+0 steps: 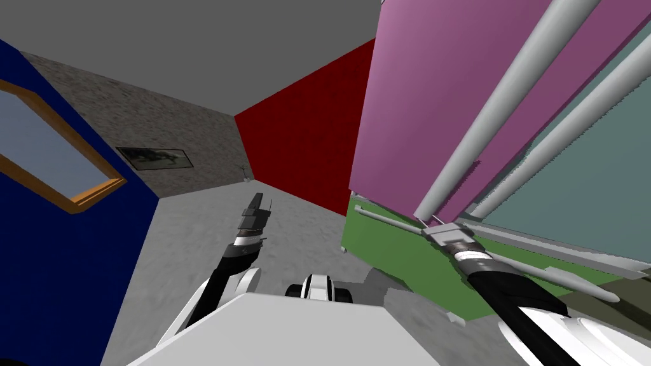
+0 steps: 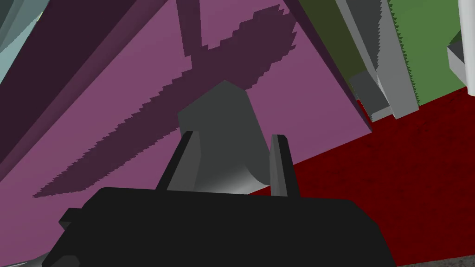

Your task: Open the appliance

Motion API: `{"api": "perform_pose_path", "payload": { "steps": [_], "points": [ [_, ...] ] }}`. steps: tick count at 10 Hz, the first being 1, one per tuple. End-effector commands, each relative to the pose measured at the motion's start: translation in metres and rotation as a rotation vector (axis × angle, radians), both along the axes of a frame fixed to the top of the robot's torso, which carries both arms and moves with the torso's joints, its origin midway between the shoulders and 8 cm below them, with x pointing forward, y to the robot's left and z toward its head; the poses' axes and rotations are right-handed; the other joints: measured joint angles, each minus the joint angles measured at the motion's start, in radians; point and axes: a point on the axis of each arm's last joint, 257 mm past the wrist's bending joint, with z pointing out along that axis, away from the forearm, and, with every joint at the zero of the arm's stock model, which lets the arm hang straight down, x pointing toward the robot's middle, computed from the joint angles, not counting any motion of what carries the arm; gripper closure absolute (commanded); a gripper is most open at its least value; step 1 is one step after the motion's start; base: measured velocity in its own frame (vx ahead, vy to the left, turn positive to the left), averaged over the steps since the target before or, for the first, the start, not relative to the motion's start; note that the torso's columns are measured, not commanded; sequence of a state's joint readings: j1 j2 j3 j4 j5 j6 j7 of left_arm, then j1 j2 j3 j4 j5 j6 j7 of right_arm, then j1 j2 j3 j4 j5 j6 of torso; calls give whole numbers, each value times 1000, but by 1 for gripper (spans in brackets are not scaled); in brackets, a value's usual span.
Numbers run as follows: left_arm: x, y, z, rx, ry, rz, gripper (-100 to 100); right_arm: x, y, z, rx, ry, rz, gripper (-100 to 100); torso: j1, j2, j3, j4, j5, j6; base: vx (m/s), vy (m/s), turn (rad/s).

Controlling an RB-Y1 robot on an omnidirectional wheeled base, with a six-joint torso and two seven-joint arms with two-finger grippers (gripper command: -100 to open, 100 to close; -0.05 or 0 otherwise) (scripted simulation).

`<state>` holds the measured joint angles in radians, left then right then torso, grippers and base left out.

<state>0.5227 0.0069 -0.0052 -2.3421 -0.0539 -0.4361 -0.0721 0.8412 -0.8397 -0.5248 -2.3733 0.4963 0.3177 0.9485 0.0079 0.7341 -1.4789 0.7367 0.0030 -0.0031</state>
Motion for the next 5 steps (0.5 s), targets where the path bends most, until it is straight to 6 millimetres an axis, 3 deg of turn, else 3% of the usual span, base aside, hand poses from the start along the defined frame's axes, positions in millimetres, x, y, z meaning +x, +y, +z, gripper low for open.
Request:
{"api": "perform_pose_path", "payload": {
  "steps": [1, 5],
  "points": [
    [0, 0, 0, 0, 0, 0, 0, -5, -15, 2, -2, -3, -46, 100, -3, 0, 0, 0, 0, -4, 25, 201, -50],
    [0, 0, 0, 0, 0, 0, 0, -16, -44, 4, -5, -6, -133, 100, -3, -5, -4, 0, 1, -5, 45, 240, -74]
  ]
}}
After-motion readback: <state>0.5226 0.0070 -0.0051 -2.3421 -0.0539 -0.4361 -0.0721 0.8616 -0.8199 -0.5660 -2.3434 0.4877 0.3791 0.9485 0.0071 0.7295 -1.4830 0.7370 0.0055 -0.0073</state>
